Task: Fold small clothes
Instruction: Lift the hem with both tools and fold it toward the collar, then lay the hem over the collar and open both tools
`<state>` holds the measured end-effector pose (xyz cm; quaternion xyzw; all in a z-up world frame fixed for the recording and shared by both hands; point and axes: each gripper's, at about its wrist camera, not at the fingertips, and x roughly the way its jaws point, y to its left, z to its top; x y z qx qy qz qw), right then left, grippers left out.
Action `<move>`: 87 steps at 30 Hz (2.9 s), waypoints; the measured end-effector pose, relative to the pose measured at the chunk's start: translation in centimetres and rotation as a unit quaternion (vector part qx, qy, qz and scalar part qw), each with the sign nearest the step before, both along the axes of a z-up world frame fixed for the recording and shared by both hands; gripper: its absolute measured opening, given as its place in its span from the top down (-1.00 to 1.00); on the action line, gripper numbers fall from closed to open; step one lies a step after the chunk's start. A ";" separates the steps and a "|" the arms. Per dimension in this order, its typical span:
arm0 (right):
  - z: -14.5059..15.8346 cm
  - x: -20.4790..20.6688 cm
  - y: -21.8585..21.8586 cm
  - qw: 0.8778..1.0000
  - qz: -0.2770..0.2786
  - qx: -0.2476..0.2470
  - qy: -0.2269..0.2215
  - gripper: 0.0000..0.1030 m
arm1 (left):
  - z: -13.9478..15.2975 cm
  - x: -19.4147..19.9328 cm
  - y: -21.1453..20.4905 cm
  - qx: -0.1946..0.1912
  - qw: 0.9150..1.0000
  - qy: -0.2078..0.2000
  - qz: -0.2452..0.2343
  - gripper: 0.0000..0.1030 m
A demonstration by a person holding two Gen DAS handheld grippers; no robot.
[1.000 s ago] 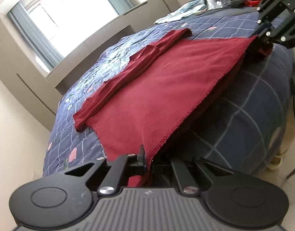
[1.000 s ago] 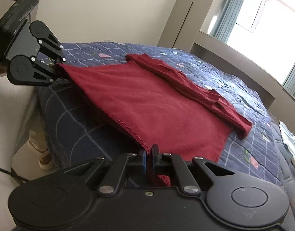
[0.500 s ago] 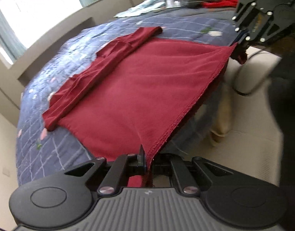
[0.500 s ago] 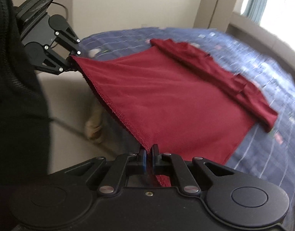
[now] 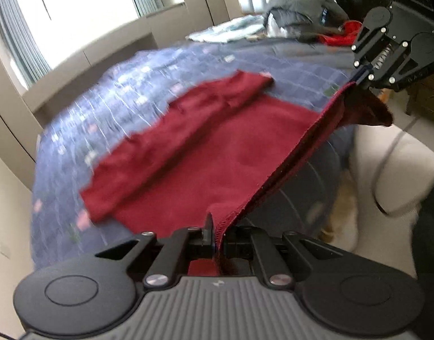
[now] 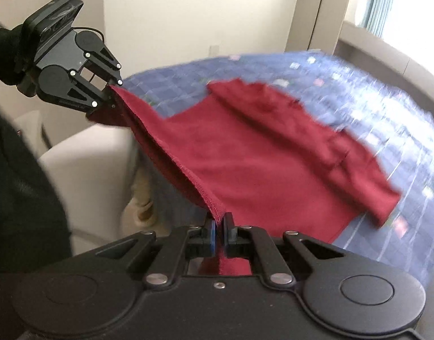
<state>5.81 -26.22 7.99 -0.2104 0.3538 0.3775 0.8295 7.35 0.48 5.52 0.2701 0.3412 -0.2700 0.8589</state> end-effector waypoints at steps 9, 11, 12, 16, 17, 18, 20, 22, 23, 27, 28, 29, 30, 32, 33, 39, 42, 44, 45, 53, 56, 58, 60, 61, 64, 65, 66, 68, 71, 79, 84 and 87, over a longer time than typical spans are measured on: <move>6.4 10.9 1.2 0.991 0.008 -0.050 -0.126 0.90 | 6.1 10.7 -0.8 -0.013 0.997 -0.056 0.051 0.91; 6.7 14.1 1.3 0.989 -0.001 -0.054 -0.137 0.89 | 6.2 13.9 -1.1 -0.010 0.996 -0.061 0.061 0.91; 6.6 15.7 1.4 0.989 -0.006 -0.056 -0.138 0.89 | 6.1 15.5 -1.2 -0.010 0.996 -0.059 0.067 0.91; 5.2 21.7 1.8 0.988 -0.027 -0.063 -0.137 0.89 | 4.5 22.5 -1.7 0.001 0.995 -0.045 0.086 0.91; 4.7 23.2 1.8 0.989 -0.032 -0.064 -0.133 0.89 | 3.8 24.0 -1.6 0.002 0.995 -0.038 0.088 0.91; 4.1 24.8 1.8 0.989 -0.037 -0.066 -0.128 0.88 | 3.0 25.6 -1.6 0.003 0.995 -0.030 0.092 0.90; 2.4 27.7 1.9 0.990 -0.047 -0.066 -0.115 0.88 | 1.2 28.9 -1.3 0.004 0.995 -0.004 0.103 0.90; 0.6 30.6 1.6 0.992 -0.055 -0.065 -0.094 0.86 | -0.8 31.9 -1.0 0.001 0.993 0.025 0.111 0.90; -0.4 31.9 1.5 0.993 -0.058 -0.064 -0.082 0.86 | -1.9 32.8 -0.4 0.000 0.993 0.035 0.113 0.90; -4.6 36.6 1.8 0.995 -0.063 -0.065 -0.041 0.86 | -5.2 36.7 1.0 -0.017 0.990 0.080 0.115 0.88; -5.6 37.6 2.2 0.995 -0.063 -0.066 -0.033 0.86 | -5.9 37.5 1.3 -0.020 0.989 0.091 0.113 0.79; -6.7 38.1 2.5 0.995 -0.065 -0.066 -0.024 0.86 | -6.6 38.1 1.5 -0.021 0.989 0.100 0.110 0.74; -7.5 38.8 2.4 0.996 -0.067 -0.065 -0.017 0.86 | -7.2 38.7 1.7 -0.020 0.988 0.108 0.105 0.56; -9.1 39.9 2.3 0.996 -0.070 -0.061 -0.002 0.84 | -8.0 39.5 2.2 -0.017 0.989 0.114 0.098 0.25; -9.6 40.2 2.2 0.996 -0.072 -0.059 0.003 0.81 | -8.2 39.9 2.6 -0.018 0.989 0.115 0.093 0.04; -12.1 42.5 1.1 0.995 -0.085 -0.038 0.038 0.69 | -8.1 42.2 4.3 -0.005 0.992 0.122 0.039 -0.61; -12.8 43.0 1.0 0.995 -0.082 -0.033 0.050 0.66 | -7.6 43.1 4.4 0.022 0.992 0.127 0.005 -0.66; -13.1 43.3 1.1 0.995 -0.078 -0.033 0.053 0.65 | -7.3 43.7 4.3 0.036 0.990 0.137 -0.011 -0.71; -13.3 43.5 1.1 0.995 -0.076 -0.032 0.054 0.65 | -7.2 44.0 4.2 0.043 0.989 0.140 -0.018 -0.71; -13.5 44.0 1.1 0.995 -0.066 -0.035 0.064 0.65 | -5.7 44.8 4.5 0.079 0.981 0.170 -0.045 -0.78; -13.6 44.1 1.0 0.995 -0.066 -0.035 0.067 0.65 | -5.2 44.9 5.8 0.083 0.981 0.172 -0.033 -0.80; -13.7 44.1 1.0 0.995 -0.067 -0.033 0.067 0.64 | -4.9 45.1 6.7 0.071 0.982 0.174 -0.014 -0.82; -13.6 44.2 1.1 0.995 -0.070 -0.031 0.067 0.59 | -4.8 45.1 7.4 0.060 0.983 0.172 -0.004 -0.83; -13.6 44.2 1.0 0.995 -0.071 -0.031 0.067 0.57 | -4.8 45.1 7.7 0.056 0.983 0.172 0.000 -0.86; -13.3 44.2 0.9 0.995 -0.076 -0.027 0.065 0.49 | -5.0 45.3 8.3 0.053 0.982 0.179 0.008 -0.89; -13.3 44.3 1.0 0.995 -0.075 -0.028 0.066 0.48 | -5.1 45.3 8.5 0.051 0.982 0.182 0.010 -0.89; -13.4 44.3 1.1 0.995 -0.075 -0.030 0.066 0.47 | -5.0 45.4 8.8 0.047 0.982 0.185 0.011 -0.89; -13.5 44.5 1.2 0.994 -0.074 -0.034 0.068 0.47 | -4.9 45.4 9.4 0.044 0.981 0.187 0.019 -0.89; -13.6 44.6 1.1 0.994 -0.074 -0.036 0.070 0.47 | -4.8 45.4 10.6 0.058 0.981 0.181 0.043 -0.90; -12.4 44.3 0.7 0.992 -0.116 -0.020 0.035 -0.29 | -5.0 44.4 13.5 0.006 0.981 0.151 0.123 -0.96; -9.9 42.8 -1.6 0.983 -0.179 0.022 -0.040 -0.93 | -5.2 42.5 13.2 -0.114 0.969 0.085 0.204 -0.99; -9.4 41.3 -2.8 0.979 -0.188 0.035 -0.065 -0.97 | -6.2 40.9 11.8 -0.165 0.957 0.057 0.230 -0.99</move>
